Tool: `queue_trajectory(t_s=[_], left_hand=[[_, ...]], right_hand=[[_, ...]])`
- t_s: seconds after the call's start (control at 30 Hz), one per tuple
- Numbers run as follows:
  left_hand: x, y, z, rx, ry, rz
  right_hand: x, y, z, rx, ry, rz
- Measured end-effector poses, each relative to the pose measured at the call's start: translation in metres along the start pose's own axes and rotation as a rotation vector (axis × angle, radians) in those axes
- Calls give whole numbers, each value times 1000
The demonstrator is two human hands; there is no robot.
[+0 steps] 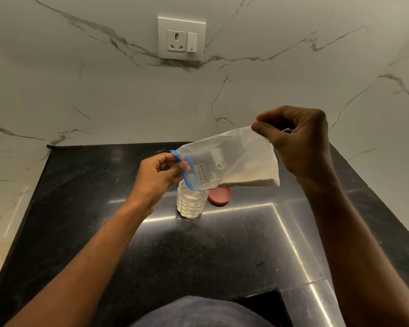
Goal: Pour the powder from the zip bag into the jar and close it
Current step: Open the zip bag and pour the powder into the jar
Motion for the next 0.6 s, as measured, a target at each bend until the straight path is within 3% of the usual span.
queue_trajectory(t_s=[0.6], left_hand=[[-1, -3, 1, -14, 25, 9]], right_hand=[[-1, -4, 1, -45, 2, 26]])
Point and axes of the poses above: each hand's wrist, its own x-axis towards the middle knuckle, its own y-axis out of the back of the hand, z = x × y, the point moved 1 cm from there along x, towards the middle knuckle, and after that the axes turned 3 degrees about x, right-handed, at the moved point
